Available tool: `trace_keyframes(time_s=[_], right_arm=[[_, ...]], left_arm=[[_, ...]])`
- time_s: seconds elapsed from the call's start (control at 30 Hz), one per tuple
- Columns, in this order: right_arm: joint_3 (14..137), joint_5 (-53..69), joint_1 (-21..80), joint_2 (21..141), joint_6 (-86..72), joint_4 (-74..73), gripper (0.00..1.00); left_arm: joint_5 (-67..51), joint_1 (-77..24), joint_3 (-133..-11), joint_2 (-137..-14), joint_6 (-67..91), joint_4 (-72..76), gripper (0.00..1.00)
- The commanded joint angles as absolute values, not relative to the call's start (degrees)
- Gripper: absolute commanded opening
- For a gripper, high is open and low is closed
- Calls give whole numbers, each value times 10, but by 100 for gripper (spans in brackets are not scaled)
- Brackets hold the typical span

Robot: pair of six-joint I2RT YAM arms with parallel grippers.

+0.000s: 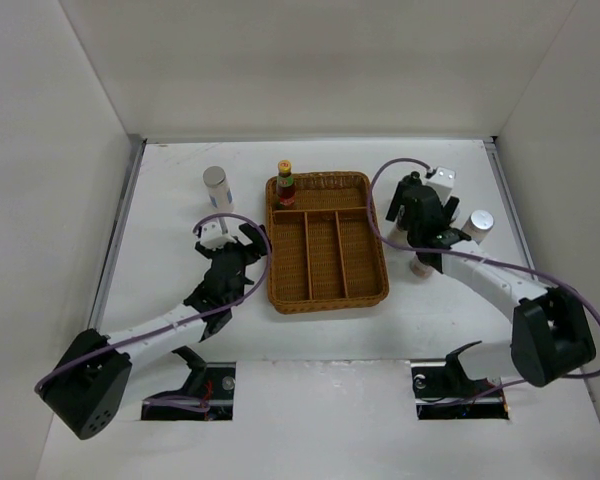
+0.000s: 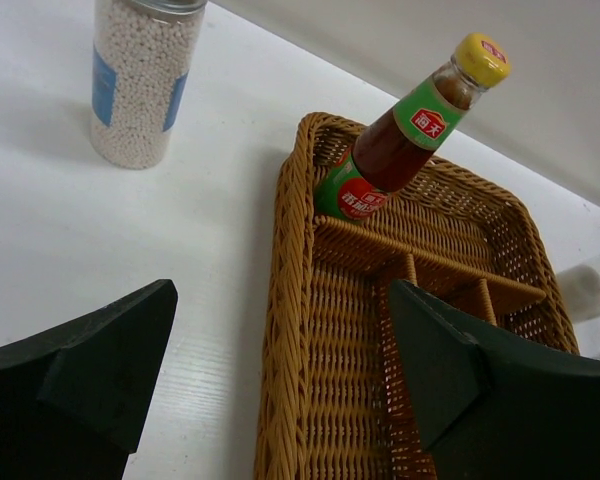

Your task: Organize the condiment bottles

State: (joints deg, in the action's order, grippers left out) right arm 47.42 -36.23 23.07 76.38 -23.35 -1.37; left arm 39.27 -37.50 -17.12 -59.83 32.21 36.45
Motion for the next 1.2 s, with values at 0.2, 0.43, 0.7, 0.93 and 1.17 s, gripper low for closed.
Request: trace_keyframes(time_s=[0.2,0.43,0.7,0.93,1.17], right_arm=[[521,-296,205,810,-239,-5,95],[525,-300,208,801,-243,6,58],[602,-360,278,743,-170,69,49],[738,-299,349,893,-152,112,50],[880,-258,365,1059,-149,103,50]], left_arm=[[364,-368,-161,-619,347,415,87],[365,-360,-156,-609,347,415,87],[367,-347,-145,-591,350,415,87],[363,-335,-137,-583,352,415,87],[361,-326,-127,-563,353,411,86]])
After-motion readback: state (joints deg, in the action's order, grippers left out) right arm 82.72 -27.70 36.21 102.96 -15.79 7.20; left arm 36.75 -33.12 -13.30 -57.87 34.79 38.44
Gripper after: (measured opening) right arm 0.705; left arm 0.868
